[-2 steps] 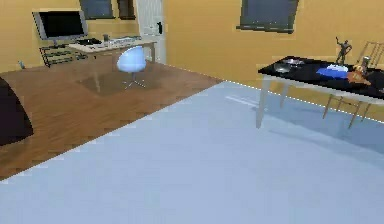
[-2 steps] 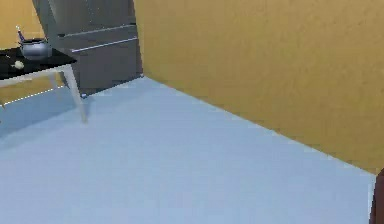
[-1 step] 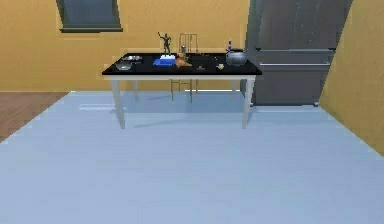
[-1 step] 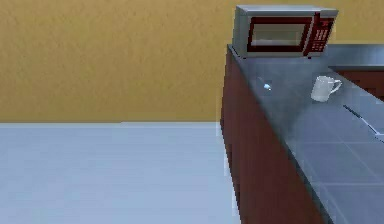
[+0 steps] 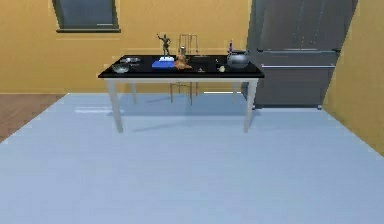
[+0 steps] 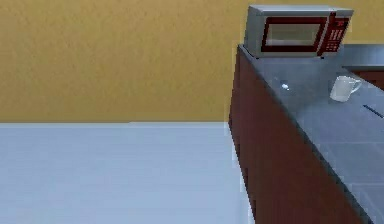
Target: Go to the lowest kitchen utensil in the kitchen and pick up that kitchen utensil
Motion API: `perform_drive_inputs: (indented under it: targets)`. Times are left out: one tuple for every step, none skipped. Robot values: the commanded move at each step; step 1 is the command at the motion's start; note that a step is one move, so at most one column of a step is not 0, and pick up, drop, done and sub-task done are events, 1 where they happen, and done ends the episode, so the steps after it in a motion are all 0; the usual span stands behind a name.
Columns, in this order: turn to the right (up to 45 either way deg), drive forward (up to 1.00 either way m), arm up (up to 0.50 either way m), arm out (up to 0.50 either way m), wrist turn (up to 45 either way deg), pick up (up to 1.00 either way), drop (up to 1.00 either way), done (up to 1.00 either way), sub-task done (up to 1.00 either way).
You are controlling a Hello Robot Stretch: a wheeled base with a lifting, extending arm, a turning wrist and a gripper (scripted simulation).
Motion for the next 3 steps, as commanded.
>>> perform_drive_inputs:
  targets:
    - [-45.0,0.0,0.0,0.0,0.0,0.0,0.0,0.0,0.0]
    - [-39.0,0.0,0.0,0.0,0.0,0.0,0.0,0.0,0.0]
    - [0.0,0.05,0.0,0.0,0.0,0.0,0.0,0.0,0.0]
